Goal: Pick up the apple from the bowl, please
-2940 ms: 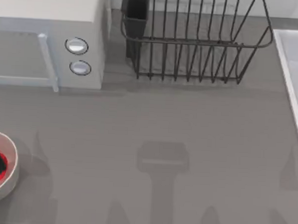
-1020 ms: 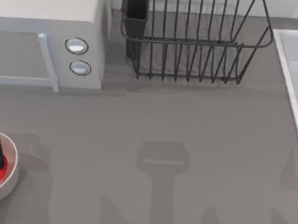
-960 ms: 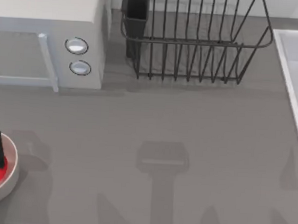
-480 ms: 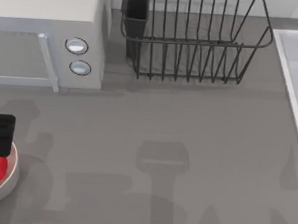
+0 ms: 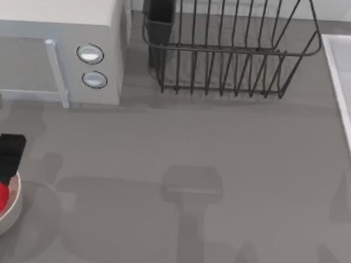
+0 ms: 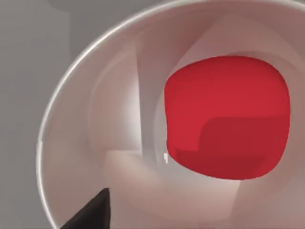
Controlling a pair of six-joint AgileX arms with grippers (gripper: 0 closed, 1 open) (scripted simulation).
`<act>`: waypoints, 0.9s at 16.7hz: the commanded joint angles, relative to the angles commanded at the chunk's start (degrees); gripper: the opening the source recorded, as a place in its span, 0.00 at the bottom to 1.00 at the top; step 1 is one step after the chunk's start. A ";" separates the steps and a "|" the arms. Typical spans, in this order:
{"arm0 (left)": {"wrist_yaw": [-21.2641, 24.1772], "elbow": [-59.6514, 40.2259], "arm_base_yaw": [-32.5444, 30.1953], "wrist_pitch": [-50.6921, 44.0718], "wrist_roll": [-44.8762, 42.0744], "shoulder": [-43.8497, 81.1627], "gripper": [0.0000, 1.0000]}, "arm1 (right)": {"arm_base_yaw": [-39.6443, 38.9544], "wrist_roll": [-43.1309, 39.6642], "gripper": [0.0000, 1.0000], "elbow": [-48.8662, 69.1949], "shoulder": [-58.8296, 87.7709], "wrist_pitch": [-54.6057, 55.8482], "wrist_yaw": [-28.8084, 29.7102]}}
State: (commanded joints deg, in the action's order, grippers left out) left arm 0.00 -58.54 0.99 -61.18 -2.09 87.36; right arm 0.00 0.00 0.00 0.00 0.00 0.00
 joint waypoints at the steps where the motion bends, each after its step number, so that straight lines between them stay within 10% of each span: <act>1: 0.00 0.00 0.00 0.00 0.00 0.00 1.00 | 0.00 0.00 1.00 0.00 0.00 0.00 0.00; 15: 0.01 12.93 0.16 24.61 -0.35 10.76 1.00 | 0.00 0.00 1.00 0.00 0.00 0.00 0.00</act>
State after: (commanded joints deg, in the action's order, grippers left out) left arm 0.01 -45.60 1.14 -36.57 -2.44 98.12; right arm 0.00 0.00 0.00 0.00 0.00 0.00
